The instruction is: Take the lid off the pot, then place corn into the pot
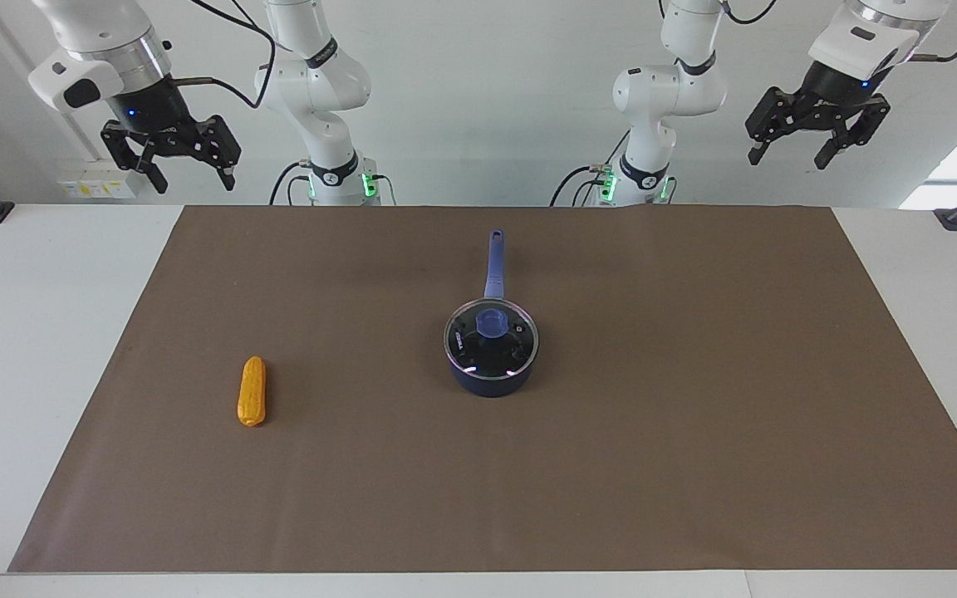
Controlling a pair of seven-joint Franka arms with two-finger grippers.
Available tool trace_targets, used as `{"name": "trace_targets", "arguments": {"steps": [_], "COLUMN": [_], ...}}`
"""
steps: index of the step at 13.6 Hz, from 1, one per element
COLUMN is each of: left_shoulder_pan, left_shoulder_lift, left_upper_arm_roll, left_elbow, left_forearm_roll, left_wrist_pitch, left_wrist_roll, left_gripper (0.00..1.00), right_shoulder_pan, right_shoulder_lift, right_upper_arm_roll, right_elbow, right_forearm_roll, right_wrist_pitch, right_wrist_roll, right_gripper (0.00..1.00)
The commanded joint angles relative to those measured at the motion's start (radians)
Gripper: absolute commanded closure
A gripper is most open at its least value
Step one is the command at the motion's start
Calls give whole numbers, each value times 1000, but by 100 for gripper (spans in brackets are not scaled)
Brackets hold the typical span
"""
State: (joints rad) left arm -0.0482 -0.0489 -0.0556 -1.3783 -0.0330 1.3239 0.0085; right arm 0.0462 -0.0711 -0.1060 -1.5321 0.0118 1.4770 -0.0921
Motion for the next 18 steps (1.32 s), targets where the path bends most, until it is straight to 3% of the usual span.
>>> {"name": "trace_targets", "arguments": {"steps": [1,7,10,15,18], "left_shoulder_pan": [-19,-22,-58,-180,-281], "left_shoulder_lift": [-22,-9,0,81,138], "left_upper_arm_roll": [2,-13,-24,-24,-24], "left_elbow": [-25,-24,-56,-70,-70], "left_forearm_roll": [-2,4,-1,2,11], "left_wrist_pitch": [11,17,110,244,320], "left_wrist_roll": [-7,-10,-12,-99,-204], "left_gripper": [0,0,0,0,0], "right_shoulder_pan": [-5,-15,-5,10,11], "right_shoulder_lift": [2,2,-12,23,170], "right_upper_arm_roll": [3,-3,-6,5,5], "right_elbow": [12,12,-19,-207,-238], "right_forearm_roll": [5,4,-15,-15,-13], "right_wrist_pitch": [-11,-12,21,319,477], "right_wrist_roll": [9,5,15,14,12], "right_gripper": [0,0,0,0,0]}}
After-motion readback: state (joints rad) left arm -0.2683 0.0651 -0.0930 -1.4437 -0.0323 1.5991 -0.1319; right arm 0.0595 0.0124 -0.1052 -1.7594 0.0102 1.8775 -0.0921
